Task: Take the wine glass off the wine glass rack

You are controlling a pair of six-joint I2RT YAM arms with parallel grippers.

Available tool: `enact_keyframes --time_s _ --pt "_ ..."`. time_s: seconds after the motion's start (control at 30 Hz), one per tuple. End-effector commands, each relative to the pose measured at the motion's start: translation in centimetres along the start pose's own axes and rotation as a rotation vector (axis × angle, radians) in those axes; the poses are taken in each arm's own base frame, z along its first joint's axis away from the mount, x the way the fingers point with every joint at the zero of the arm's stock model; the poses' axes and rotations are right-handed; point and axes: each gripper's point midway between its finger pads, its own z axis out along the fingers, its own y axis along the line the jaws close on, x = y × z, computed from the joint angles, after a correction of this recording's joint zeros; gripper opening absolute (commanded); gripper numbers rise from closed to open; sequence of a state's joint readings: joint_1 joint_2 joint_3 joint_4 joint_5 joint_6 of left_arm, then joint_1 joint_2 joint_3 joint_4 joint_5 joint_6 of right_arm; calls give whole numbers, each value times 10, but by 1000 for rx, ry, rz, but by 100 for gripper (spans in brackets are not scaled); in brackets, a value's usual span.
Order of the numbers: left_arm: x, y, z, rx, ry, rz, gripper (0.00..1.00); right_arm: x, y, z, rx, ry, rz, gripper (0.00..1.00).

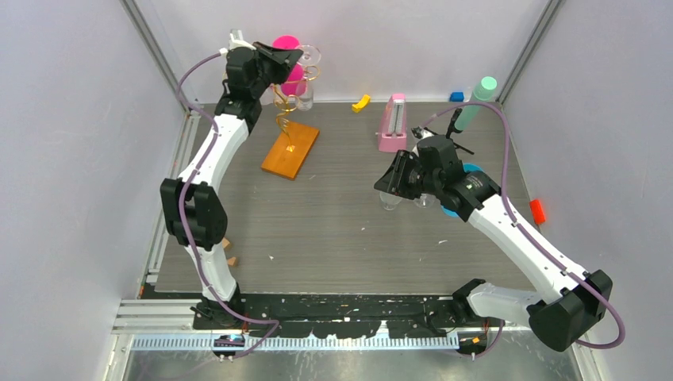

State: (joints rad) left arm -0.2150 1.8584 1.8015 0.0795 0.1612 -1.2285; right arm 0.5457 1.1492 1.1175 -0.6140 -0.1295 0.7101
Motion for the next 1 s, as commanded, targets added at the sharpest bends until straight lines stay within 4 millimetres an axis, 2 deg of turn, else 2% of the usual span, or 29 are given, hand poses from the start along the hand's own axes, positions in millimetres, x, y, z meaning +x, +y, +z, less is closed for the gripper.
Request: enact_keyframes --time_s 0.0,0.17,0.37,0.53,0.67,0.77,0.83,0.97 --pt "-15 -55 -2 177 -36 3 0 -10 11 -11 -46 -50 -14 37" --pt "-6 -65 0 241 15 -25 0 -9 10 -12 -44 -53 -13 38" --pt "7 -75 1 282 96 -18 0 -8 14 -13 -65 -40 -14 43" --pt "22 -88 -6 329 155 -28 0 -9 16 -15 -74 -47 -8 46" --pt "43 -95 -11 357 221 -21 0 -10 22 -20 -109 -59 -24 50" --pt "57 -96 -16 366 267 -31 0 -6 39 -25 -213 -49 -27 52" --pt "68 -96 -20 371 298 -44 0 -9 47 -28 -272 -79 -22 53" --pt "94 -98 -38 364 372 -98 0 -21 52 -40 -306 -173 -42 54"
